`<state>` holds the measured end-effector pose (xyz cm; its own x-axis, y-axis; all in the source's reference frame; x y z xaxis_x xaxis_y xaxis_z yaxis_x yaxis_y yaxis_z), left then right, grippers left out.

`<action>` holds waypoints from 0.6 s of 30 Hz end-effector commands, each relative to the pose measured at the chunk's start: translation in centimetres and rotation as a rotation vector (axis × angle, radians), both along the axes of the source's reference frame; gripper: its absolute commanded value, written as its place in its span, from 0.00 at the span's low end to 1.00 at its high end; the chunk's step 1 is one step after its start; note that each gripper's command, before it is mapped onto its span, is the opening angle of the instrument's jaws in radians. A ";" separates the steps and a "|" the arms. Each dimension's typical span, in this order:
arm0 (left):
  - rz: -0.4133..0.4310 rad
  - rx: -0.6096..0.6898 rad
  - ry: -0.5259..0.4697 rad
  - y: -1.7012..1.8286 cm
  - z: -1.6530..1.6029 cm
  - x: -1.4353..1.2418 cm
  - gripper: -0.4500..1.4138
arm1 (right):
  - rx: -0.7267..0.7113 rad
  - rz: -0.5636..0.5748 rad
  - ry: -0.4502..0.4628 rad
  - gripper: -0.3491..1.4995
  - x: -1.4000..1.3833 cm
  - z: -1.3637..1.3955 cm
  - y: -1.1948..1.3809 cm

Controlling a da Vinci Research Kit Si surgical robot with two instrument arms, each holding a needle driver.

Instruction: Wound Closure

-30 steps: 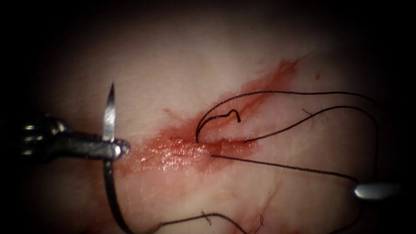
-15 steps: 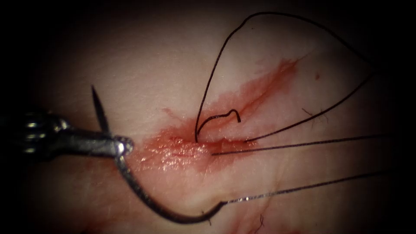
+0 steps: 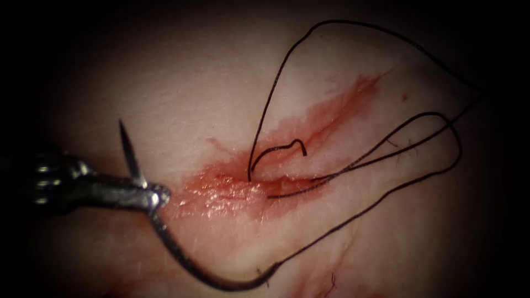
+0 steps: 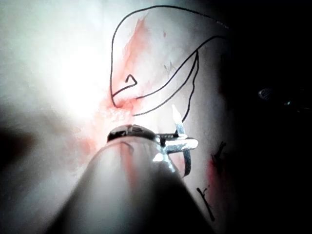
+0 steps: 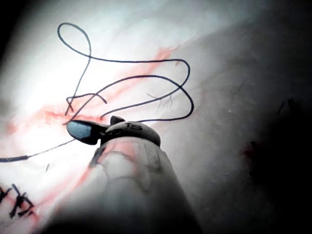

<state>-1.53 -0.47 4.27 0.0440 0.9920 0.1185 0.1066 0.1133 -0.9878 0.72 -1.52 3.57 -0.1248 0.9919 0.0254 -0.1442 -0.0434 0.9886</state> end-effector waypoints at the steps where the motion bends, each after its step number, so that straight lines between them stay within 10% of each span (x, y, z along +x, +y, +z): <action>1: 0.014 -0.011 0.006 -0.02 0.07 -0.05 0.00 | -0.008 -0.001 0.009 0.83 0.26 -0.06 -0.03; 5: 0.077 0.018 0.007 -0.17 0.16 -0.05 0.00 | -0.096 -0.001 -0.007 0.61 0.68 -0.07 -0.03; 11: 0.157 0.054 -0.020 -0.41 0.22 -0.20 0.00 | -0.723 -0.127 -0.047 0.52 1.27 0.25 -0.08; 14: 0.200 0.063 -0.039 -0.51 0.22 -0.28 0.00 | -1.055 -0.310 -0.122 0.27 1.43 0.45 -0.09; 18: 0.218 0.077 -0.045 -0.54 0.24 -0.33 0.00 | -1.236 -0.434 -0.208 0.25 1.46 0.49 -0.02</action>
<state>-1.82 -1.01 4.48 -0.1800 0.9649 0.1912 0.1144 0.2136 -0.9702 2.09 -1.61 4.05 0.3373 0.2795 -0.8989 -0.0725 0.9598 0.2712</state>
